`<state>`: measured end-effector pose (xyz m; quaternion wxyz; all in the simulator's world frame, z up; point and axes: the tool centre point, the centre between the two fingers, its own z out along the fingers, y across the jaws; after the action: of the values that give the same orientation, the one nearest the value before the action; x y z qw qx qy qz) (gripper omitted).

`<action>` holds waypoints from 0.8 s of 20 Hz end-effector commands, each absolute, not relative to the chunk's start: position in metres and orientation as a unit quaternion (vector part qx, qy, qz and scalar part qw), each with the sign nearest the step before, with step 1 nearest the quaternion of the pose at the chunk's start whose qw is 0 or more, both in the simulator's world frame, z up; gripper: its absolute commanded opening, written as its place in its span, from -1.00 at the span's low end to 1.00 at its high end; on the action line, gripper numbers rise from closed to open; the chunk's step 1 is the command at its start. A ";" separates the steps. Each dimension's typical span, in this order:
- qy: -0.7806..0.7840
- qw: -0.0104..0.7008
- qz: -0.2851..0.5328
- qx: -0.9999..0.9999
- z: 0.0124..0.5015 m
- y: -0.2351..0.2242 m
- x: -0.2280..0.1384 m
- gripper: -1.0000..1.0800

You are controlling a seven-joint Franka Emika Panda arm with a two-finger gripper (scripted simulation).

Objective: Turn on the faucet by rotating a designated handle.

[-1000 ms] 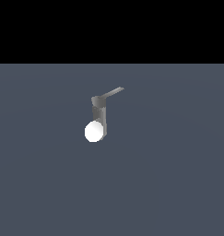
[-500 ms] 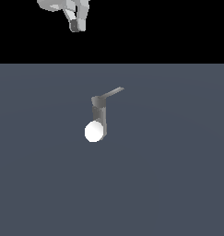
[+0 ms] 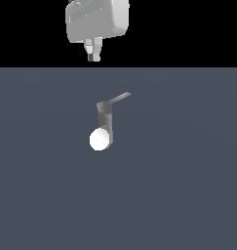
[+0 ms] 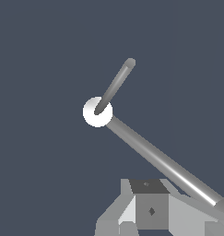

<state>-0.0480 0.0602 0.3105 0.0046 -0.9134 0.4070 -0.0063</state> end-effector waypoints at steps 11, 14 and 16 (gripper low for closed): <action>0.548 0.002 -0.004 -0.837 0.245 0.027 0.021 -1.00; 0.581 0.001 -0.003 -0.814 0.229 0.015 0.036 -1.00; 0.601 0.000 -0.003 -0.799 0.219 0.007 0.045 -1.00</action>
<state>0.0379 0.0132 0.2267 0.0009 -0.8109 0.5852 -0.0023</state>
